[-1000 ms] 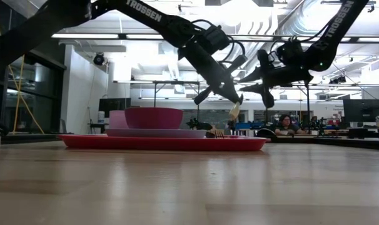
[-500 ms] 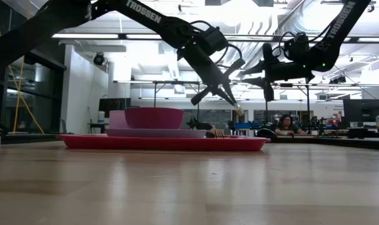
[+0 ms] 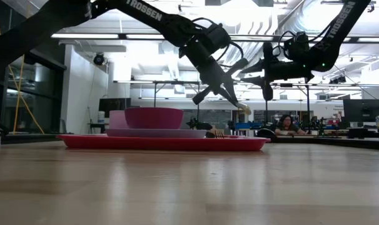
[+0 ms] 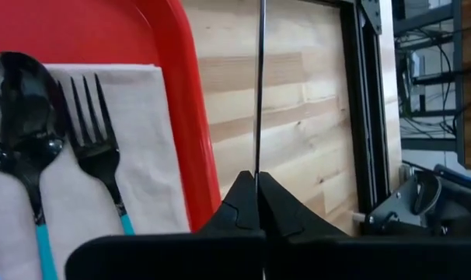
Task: Set up tray
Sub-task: Put the yellow knife on the brown napkin
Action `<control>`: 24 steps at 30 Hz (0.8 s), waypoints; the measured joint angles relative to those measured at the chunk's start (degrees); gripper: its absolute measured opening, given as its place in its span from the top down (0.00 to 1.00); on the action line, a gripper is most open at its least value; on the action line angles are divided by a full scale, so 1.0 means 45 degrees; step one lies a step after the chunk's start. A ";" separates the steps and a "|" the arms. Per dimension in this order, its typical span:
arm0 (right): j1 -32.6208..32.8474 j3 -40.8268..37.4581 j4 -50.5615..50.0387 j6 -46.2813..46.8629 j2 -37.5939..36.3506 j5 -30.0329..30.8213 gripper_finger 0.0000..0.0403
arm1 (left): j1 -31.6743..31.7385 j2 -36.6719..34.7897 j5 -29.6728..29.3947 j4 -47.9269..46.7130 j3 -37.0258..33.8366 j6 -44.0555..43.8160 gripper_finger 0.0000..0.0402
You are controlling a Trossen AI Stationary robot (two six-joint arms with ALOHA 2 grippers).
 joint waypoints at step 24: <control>0.0004 -0.0044 -0.6266 -0.2834 0.0000 -0.4802 0.74 | 0.0102 0.0019 -0.0189 -0.0083 0.0000 0.0397 0.95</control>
